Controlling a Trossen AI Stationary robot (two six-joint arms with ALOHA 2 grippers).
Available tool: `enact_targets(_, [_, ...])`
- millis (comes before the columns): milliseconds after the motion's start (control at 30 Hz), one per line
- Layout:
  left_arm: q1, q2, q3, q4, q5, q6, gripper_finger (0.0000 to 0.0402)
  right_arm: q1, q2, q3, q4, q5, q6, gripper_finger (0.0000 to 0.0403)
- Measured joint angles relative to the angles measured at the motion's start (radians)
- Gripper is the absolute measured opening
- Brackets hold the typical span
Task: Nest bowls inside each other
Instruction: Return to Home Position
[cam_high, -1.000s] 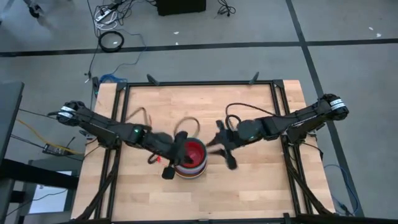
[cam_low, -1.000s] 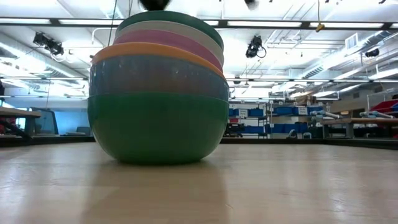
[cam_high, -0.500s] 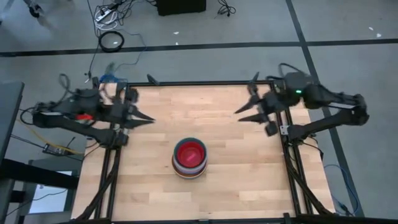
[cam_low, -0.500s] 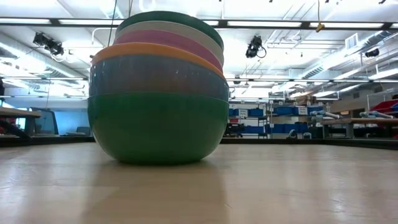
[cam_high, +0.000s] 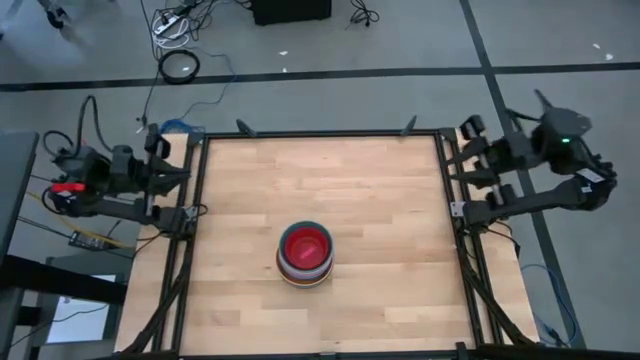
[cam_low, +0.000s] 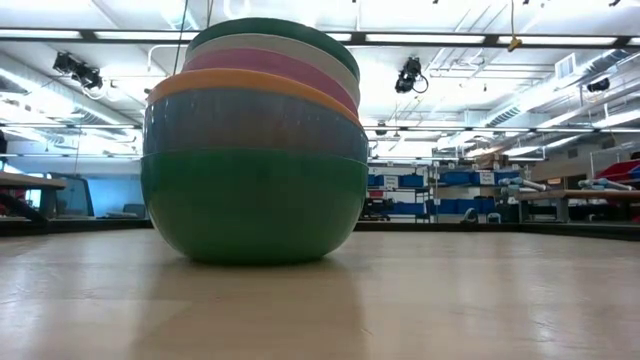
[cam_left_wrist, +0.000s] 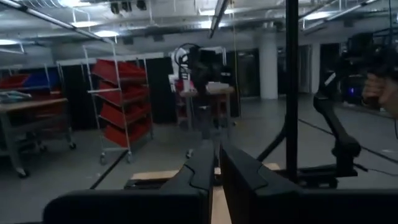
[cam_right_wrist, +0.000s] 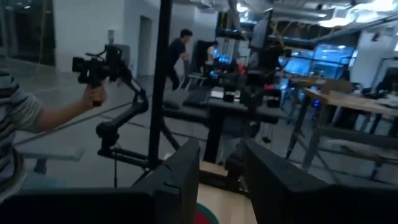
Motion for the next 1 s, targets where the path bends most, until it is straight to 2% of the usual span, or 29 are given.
enact_targets(167, [0.0,-0.072,-0.05,-0.027,-0.048,-0.004,0.0035,0.0,-0.062,-0.006,-0.047,0.054,0.002,0.0112])
enact_targets(267, [0.0,-0.106,-0.083,-0.044,-0.084,-0.021,0.0035,0.0,-0.092,-0.043,-0.05,0.089,0.002,0.0111])
enact_targets(433, [0.0,-0.177,-0.145,-0.057,-0.085,-0.026,0.0035,0.0,-0.161,-0.135,-0.025,0.099,0.011,0.0111])
enact_targets(633, [0.0,-0.283,-0.24,-0.116,-0.085,-0.054,0.0035,0.0,-0.285,-0.331,0.053,0.099,0.058,0.011])
enact_targets(800, [0.0,-0.274,-0.284,-0.118,-0.085,-0.075,0.0035,0.0,-0.424,-0.517,0.176,0.098,0.079,0.0111])
enact_targets(1000, [0.0,-0.284,-0.352,-0.091,-0.086,-0.039,0.0035,0.0,-0.545,-0.714,0.221,0.117,0.137,0.0111])
